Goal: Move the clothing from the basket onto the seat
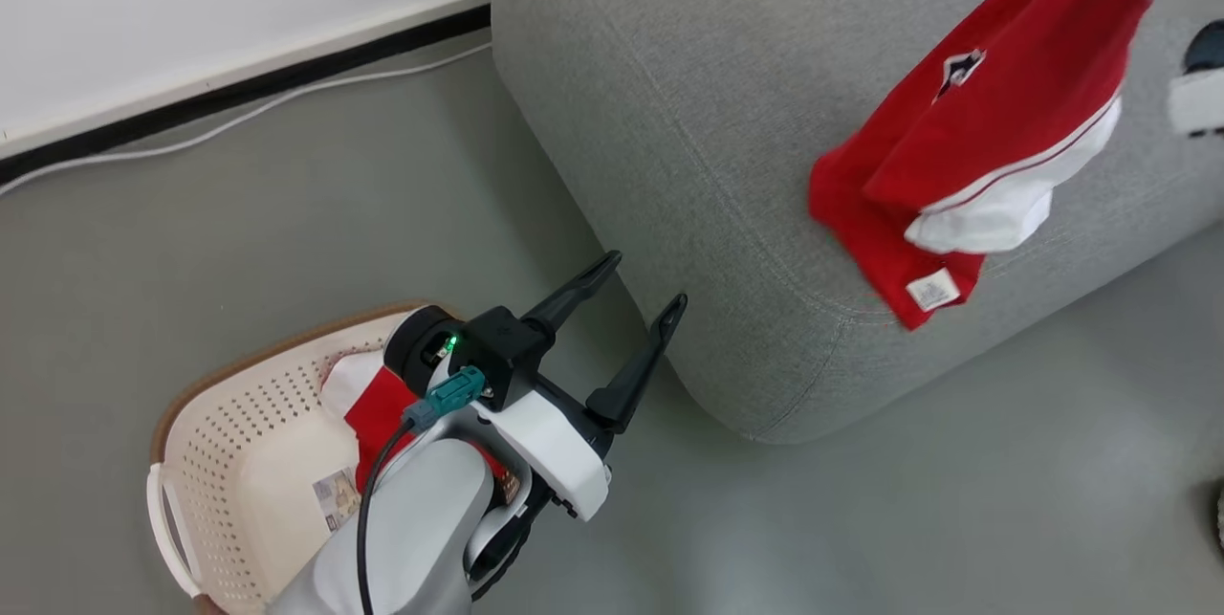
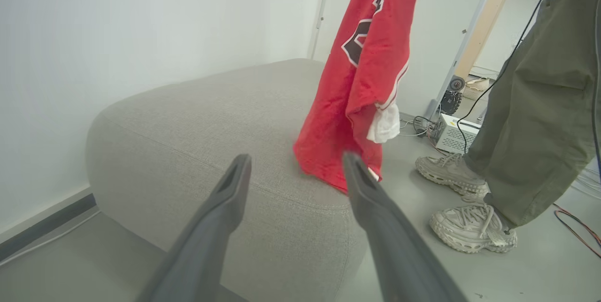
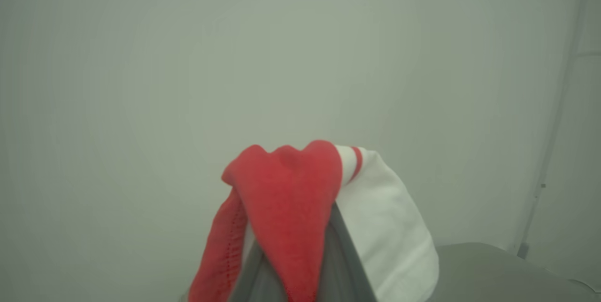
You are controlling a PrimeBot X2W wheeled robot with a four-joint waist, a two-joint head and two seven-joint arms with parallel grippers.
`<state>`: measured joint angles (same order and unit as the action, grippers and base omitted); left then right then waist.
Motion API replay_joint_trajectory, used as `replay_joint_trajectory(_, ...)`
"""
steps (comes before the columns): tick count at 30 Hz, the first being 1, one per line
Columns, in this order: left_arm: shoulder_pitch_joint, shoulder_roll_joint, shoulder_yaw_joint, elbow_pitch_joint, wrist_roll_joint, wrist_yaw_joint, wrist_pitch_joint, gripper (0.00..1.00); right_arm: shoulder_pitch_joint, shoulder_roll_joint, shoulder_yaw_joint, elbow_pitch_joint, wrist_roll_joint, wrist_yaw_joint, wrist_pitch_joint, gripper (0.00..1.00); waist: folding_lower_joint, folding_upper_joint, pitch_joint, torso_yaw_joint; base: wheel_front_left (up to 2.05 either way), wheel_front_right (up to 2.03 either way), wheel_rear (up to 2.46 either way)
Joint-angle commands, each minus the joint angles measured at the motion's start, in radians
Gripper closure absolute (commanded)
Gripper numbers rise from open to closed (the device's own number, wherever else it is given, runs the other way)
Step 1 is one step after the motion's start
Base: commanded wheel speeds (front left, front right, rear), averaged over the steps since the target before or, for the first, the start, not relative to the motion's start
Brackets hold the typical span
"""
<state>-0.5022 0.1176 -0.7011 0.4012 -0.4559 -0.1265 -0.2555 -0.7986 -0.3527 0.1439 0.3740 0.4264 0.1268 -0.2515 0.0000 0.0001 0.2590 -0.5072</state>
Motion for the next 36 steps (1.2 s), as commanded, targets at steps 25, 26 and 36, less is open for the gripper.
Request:
replay_joint_trajectory(25, -0.202, -0.018, -0.094, 0.01, 0.054, -0.004, -0.006, 0.0, -0.597, -0.264, -0.489, 0.35, -0.34, 0.004, -0.01, 1.0, 0.0, -0.0001, 0.417, 0.295, 0.0, 0.0, 0.0)
replay_joint_trajectory(26, -0.203, -0.019, -0.094, 0.009, 0.055, -0.004, -0.006, 0.0, -0.606, -0.261, -0.5, 0.36, -0.356, 0.004, -0.01, 1.0, 0.0, -0.0001, 0.427, 0.301, 0.0, 0.0, 0.0)
replay_joint_trajectory(36, -0.201, -0.034, -0.079, -0.001, 0.068, -0.004, -0.006, 0.0, -0.546, -0.199, -0.555, 0.538, -0.4, 0.004, -0.01, 1.0, 0.0, -0.0001, 0.467, 0.334, 0.0, 0.0, 0.0)
